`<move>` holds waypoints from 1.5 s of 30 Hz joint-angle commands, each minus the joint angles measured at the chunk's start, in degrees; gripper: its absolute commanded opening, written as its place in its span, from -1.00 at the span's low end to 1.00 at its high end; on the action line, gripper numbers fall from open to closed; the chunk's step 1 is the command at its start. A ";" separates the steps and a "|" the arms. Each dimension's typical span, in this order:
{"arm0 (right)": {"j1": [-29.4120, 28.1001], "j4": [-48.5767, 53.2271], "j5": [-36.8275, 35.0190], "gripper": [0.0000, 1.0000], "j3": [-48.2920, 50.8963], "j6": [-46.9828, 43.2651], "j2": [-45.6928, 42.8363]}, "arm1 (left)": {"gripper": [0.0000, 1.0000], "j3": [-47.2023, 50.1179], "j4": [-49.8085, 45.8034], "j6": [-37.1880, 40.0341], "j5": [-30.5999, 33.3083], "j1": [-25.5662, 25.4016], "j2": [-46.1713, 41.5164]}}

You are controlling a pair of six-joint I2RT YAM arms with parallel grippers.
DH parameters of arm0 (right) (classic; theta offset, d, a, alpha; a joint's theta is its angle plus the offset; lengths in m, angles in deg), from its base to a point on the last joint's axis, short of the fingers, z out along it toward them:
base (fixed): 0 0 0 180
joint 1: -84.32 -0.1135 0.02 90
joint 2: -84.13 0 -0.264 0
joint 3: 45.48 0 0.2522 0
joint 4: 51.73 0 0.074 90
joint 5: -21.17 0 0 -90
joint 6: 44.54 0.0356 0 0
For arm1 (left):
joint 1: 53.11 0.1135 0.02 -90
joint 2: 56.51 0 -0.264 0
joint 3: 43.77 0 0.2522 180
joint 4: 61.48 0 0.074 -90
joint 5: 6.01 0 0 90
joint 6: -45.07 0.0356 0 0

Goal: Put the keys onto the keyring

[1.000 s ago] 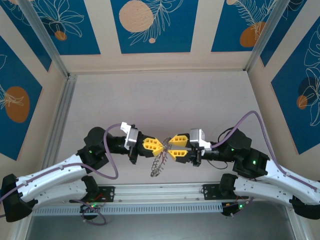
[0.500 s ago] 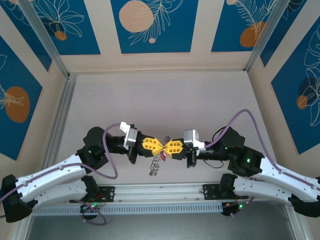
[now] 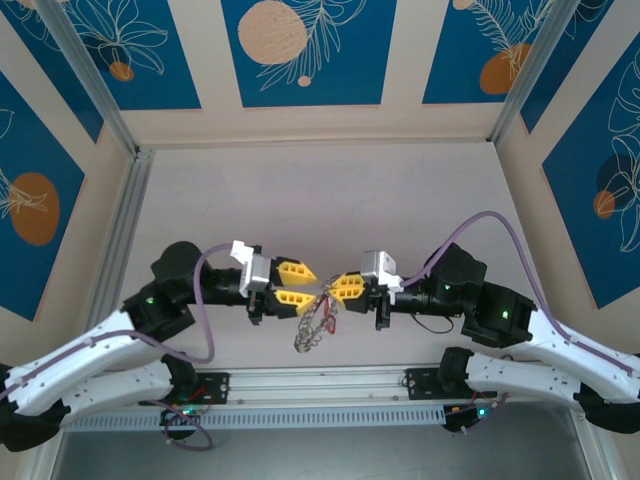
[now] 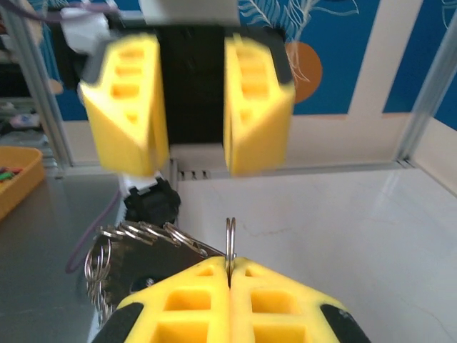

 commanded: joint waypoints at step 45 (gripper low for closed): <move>-1.58 17.42 -4.90 -1.00 -17.69 -4.56 16.08 | -0.57 -20.48 -40.01 16.46 15.87 -0.11 13.09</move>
